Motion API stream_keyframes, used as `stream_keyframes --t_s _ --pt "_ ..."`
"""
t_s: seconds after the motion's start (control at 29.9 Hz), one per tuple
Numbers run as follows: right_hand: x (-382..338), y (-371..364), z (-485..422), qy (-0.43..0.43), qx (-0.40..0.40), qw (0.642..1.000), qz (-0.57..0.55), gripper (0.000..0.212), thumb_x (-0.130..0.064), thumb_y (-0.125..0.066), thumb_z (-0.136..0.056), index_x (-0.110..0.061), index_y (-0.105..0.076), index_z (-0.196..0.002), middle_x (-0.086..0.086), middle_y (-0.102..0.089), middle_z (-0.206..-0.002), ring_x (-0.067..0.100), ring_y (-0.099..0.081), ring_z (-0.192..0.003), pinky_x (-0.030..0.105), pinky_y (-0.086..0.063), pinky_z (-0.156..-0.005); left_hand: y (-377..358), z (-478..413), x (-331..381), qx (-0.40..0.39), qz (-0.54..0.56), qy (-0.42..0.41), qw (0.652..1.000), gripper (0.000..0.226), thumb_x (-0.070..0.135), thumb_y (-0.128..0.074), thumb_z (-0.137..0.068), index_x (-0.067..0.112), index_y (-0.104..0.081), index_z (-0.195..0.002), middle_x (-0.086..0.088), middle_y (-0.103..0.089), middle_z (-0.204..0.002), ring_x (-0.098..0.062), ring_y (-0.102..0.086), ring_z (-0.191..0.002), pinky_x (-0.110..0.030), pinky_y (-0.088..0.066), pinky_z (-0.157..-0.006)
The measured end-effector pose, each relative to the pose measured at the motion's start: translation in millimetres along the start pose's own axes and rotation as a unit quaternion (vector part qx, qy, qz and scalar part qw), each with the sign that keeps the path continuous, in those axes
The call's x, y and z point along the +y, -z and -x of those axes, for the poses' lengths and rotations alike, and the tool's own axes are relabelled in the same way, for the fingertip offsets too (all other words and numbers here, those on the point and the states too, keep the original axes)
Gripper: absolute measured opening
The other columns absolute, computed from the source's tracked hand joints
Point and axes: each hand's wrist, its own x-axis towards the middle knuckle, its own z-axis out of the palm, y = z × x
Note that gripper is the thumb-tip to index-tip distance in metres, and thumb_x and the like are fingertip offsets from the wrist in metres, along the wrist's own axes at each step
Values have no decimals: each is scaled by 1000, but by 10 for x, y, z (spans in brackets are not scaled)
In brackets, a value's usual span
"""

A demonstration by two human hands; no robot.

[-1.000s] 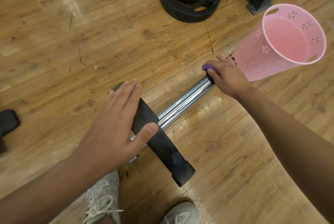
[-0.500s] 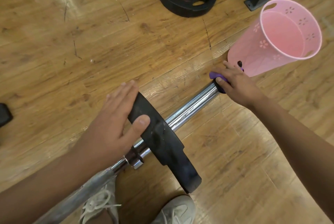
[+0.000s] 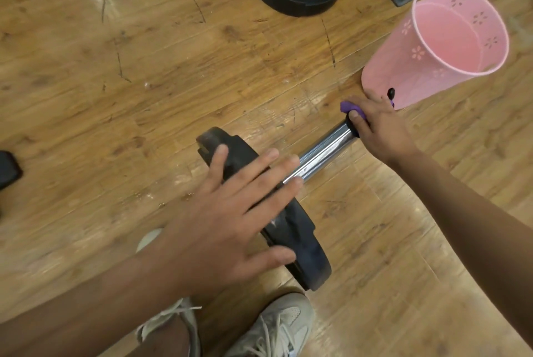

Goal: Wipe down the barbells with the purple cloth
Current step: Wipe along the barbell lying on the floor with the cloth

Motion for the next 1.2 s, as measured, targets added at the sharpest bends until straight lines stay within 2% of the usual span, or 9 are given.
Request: stream_keyframes --t_s 0.13,0.33,0.57,0.64,0.74,0.87,0.97,1.07,1.2 --pt "-12 -135 68 -8 60 998 -12 32 -24 -41 -108 -18 -53 -136 8 -49 -131 31 -44 -120 50 -40 -104 -8 -9 -1 10 23 15 1000 76 67 -42 -97 19 -38 -155 4 -29 -164 -15 -20 -154 -61 3 -122" --pt "20 -146 44 -6 40 999 -24 43 -22 -44 -107 -10 -46 -148 9 -42 -155 28 -34 -145 32 -29 -116 131 -33 -153 9 38 66 997 74 63 -39 -97 22 -30 -158 9 -25 -165 -9 -14 -154 -58 11 -121" --pt "-129 -200 -296 -20 53 998 -36 44 -25 -43 -108 -12 -46 -150 6 -43 -156 26 -25 -151 43 -26 -122 237 -67 -303 65 55 162 983 75 53 -39 -95 14 -26 -159 5 -19 -166 -7 -8 -155 -47 20 -121" --pt "-223 -235 -361 -2 57 998 -23 41 -25 -43 -107 -12 -50 -146 5 -49 -150 28 -33 -146 43 -31 -118 194 -84 -155 77 53 133 987 76 51 -42 -97 10 -24 -159 0 -21 -166 -11 -12 -155 -49 11 -124" --pt "-317 -286 -442 115 18 993 21 36 -26 -41 -107 -12 -52 -139 5 -53 -134 30 -47 -123 45 -38 -105 60 -111 41 49 -14 31 998 73 53 -45 -97 8 -36 -154 -6 -35 -161 -20 -29 -151 -60 -6 -123" --pt "-223 -268 -674 83 13 996 16 44 -30 -38 -107 -13 -48 -146 8 -51 -146 29 -39 -139 44 -28 -117 131 -210 -185 24 -61 48 997 72 65 -42 -97 21 -43 -152 1 -52 -150 -19 -44 -142 -59 -4 -123" --pt "-256 -269 -834 51 26 998 6 44 -31 -39 -106 -14 -49 -145 7 -50 -146 31 -39 -139 44 -30 -118 234 -207 -302 34 -26 105 994 77 73 -37 -93 24 -42 -153 5 -53 -148 -16 -40 -143 -57 2 -122" --pt "-402 -316 -917 142 -9 989 32 43 -32 -38 -106 -13 -51 -142 6 -53 -140 29 -46 -130 47 -32 -114 300 -274 -425 48 -36 142 988 80 76 -38 -91 23 -46 -151 5 -50 -151 -16 -37 -145 -57 3 -121" --pt "-388 -355 -1066 132 1 991 22 44 -30 -39 -108 -11 -49 -146 7 -52 -148 28 -37 -144 42 -19 -120 267 -300 -353 82 -37 185 979 67 52 -43 -98 16 -36 -155 -1 -27 -165 -19 -19 -154 -55 4 -122"
